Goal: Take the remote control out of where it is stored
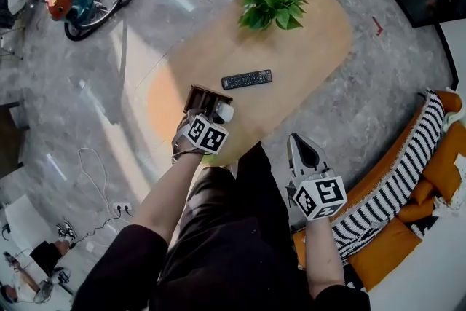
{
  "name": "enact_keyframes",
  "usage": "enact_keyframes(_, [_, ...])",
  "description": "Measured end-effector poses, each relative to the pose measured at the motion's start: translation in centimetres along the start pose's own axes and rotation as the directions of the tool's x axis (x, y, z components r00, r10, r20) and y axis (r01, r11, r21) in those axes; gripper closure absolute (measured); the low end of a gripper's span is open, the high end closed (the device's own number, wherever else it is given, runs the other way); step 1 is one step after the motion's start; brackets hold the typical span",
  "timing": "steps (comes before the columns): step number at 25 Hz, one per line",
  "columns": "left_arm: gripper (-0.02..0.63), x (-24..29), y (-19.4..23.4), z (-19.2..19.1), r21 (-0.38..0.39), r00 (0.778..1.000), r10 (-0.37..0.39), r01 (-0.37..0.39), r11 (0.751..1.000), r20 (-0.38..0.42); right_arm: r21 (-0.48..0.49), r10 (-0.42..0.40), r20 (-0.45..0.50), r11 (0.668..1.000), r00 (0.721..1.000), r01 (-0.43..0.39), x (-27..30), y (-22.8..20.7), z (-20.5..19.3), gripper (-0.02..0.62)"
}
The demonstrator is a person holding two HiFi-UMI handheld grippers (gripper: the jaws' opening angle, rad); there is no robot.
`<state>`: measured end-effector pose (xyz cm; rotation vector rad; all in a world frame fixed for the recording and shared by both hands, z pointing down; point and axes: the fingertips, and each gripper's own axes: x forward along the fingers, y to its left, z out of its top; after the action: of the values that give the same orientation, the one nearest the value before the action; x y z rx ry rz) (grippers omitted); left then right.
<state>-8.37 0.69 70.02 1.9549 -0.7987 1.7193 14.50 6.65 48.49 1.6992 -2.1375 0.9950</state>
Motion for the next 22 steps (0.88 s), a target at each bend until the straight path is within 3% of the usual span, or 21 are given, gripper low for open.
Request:
enact_keyframes(8, [0.538, -4.3, 2.0, 0.8, -0.053, 0.993, 0.017, -0.011, 0.999, 0.116, -0.036, 0.053, 0.028, 0.998, 0.998, -0.052, 0.3, 2.8, 1.8, 0.588])
enact_keyframes(14, [0.538, -9.3, 2.6, 1.5, -0.083, 0.971, -0.006, 0.027, 0.996, 0.239, -0.049, 0.099, 0.070, 0.994, 0.993, -0.096, 0.1, 5.2, 4.5, 0.588])
enact_keyframes(18, [0.538, -12.3, 3.5, 3.2, -0.076, 0.944, 0.014, 0.012, 0.997, 0.330, -0.040, 0.125, 0.104, 0.992, 0.987, -0.121, 0.1, 6.1, 6.3, 0.588])
enact_keyframes(22, [0.538, -14.8, 4.1, 5.7, -0.072, 0.890, 0.016, 0.019, 0.997, 0.456, -0.052, 0.132, 0.108, 0.991, 0.985, -0.127, 0.2, 6.1, 6.8, 0.588])
